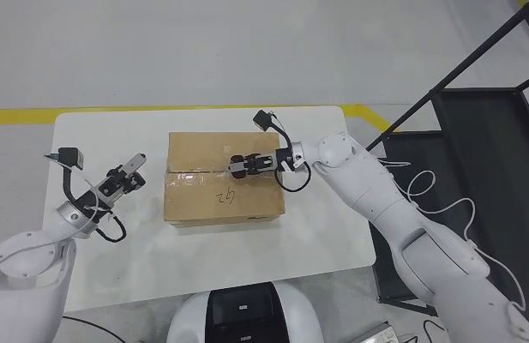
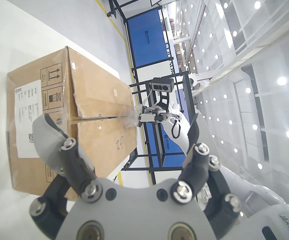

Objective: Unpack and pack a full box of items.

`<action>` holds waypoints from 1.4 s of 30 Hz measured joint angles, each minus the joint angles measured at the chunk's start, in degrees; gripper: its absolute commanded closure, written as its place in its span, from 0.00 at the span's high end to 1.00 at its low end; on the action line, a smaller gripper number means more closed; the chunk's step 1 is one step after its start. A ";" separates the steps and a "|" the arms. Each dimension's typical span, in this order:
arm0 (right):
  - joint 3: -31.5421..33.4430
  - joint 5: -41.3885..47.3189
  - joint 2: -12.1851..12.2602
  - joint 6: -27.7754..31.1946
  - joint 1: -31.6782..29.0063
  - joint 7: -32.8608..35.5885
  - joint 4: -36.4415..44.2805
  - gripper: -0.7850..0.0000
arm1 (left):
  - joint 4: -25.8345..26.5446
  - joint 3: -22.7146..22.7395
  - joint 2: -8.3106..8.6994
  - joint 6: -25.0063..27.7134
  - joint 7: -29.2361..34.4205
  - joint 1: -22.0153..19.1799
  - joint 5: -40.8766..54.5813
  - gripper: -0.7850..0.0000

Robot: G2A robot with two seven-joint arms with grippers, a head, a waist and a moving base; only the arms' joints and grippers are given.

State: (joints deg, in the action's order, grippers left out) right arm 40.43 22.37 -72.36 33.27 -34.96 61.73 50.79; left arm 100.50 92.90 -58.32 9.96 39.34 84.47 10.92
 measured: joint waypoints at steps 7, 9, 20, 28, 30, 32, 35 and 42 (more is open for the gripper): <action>0.00 0.00 0.00 0.00 0.00 0.00 0.00 0.00 | -4.11 4.82 0.33 -0.02 2.80 -1.97 8.07 1.00; 0.00 0.00 0.00 0.00 0.00 0.00 0.00 0.00 | -5.22 6.20 0.41 -0.03 2.93 -2.02 9.85 1.00; -1.45 -4.60 -0.91 -6.90 1.30 -2.29 4.93 0.00 | -6.47 7.36 0.48 -0.02 3.34 -1.84 11.50 1.00; -4.43 -4.62 -3.69 -10.89 4.37 -2.82 2.04 0.00 | -6.47 7.36 0.48 -0.02 3.33 -1.84 11.50 1.00; -5.47 -4.19 -4.73 -11.51 5.27 -2.63 0.40 0.00 | -6.47 7.36 0.48 -0.02 3.33 -1.84 11.50 1.00; -6.38 -3.57 -5.77 -11.89 6.18 -2.25 -1.32 0.00 | -6.47 7.36 0.48 -0.02 3.33 -1.84 11.50 1.00; -7.58 -2.89 -7.25 -12.28 7.49 -1.51 -3.51 0.00 | -6.47 7.36 0.48 -0.02 3.33 -1.84 11.50 1.00; -9.33 -1.46 -10.39 -10.81 9.99 -0.05 -7.30 0.00 | -6.47 7.37 0.48 -0.02 3.34 -1.84 11.50 1.00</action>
State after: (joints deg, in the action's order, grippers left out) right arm 31.11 20.91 -82.75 22.46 -24.97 61.68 43.49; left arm 94.03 100.26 -57.85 9.95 42.67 82.63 22.42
